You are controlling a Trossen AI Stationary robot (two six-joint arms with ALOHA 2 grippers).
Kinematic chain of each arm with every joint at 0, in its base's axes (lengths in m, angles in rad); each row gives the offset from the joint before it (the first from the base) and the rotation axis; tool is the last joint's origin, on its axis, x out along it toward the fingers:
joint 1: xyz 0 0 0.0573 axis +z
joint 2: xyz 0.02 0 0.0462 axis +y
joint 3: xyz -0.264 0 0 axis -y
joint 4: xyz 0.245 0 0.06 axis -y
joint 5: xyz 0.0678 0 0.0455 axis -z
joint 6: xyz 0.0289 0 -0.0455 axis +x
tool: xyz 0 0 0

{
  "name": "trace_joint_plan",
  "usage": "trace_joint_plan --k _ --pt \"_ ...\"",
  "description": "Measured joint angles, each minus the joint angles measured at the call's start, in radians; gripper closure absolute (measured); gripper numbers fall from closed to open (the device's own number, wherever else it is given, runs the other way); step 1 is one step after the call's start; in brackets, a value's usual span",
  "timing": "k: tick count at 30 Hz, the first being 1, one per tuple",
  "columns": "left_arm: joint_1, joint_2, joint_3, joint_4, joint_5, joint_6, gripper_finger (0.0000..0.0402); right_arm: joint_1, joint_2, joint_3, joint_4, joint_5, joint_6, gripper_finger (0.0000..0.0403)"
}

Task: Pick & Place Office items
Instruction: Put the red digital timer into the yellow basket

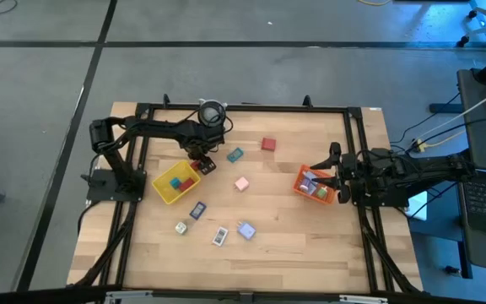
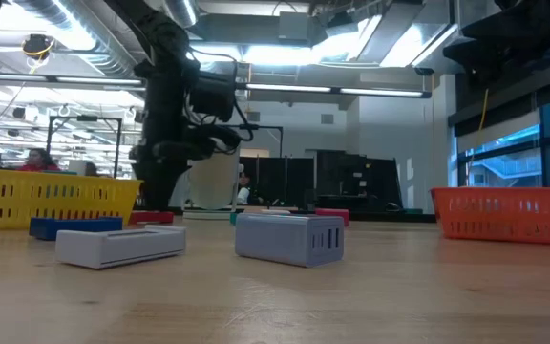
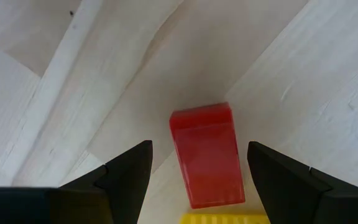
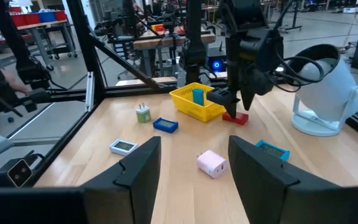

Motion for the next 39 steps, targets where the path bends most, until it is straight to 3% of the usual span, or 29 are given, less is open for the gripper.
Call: trace_joint_plan --k 28,39 --pt "-0.008 -0.001 -0.049 0.081 0.08 -0.021 0.0146 0.0 0.0 0.0 0.0 -0.011 0.004 0.0215" --pt "-0.009 0.06 -0.049 0.072 0.086 0.012 0.0152 0.0 0.0 0.0 0.004 -0.034 0.005 0.0215"
